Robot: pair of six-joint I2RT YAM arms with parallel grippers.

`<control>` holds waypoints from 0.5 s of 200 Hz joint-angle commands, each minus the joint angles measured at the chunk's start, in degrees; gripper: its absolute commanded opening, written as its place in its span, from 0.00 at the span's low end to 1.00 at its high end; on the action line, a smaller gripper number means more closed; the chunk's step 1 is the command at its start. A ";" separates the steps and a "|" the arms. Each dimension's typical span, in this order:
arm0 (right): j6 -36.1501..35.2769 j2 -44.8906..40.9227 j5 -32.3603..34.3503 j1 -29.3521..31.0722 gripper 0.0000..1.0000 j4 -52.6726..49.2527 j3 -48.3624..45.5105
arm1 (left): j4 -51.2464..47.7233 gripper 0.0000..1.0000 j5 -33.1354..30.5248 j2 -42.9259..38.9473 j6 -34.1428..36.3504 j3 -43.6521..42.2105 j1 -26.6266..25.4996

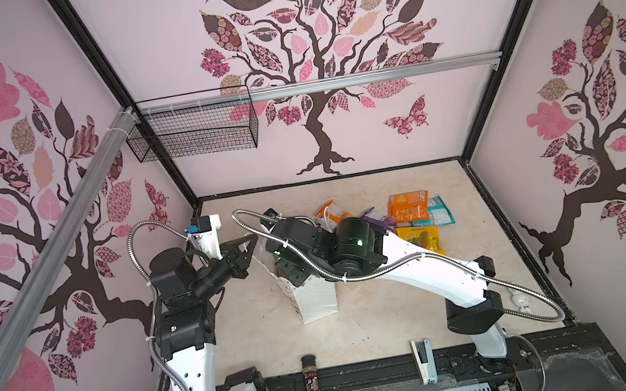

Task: Place the snacks into the paper bag
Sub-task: 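Carry the green packet over the bag opening beside the left gripper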

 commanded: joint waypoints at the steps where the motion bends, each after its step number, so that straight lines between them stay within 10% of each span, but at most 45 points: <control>1: 1.06 1.42 -1.24 -0.66 0.00 3.11 1.07 | 2.42 0.00 0.52 -0.89 0.44 -0.95 0.27; 100: 2.24 3.53 -7.45 -5.48 0.00 5.28 -0.23 | 2.26 0.00 0.43 -1.02 0.65 -0.93 0.33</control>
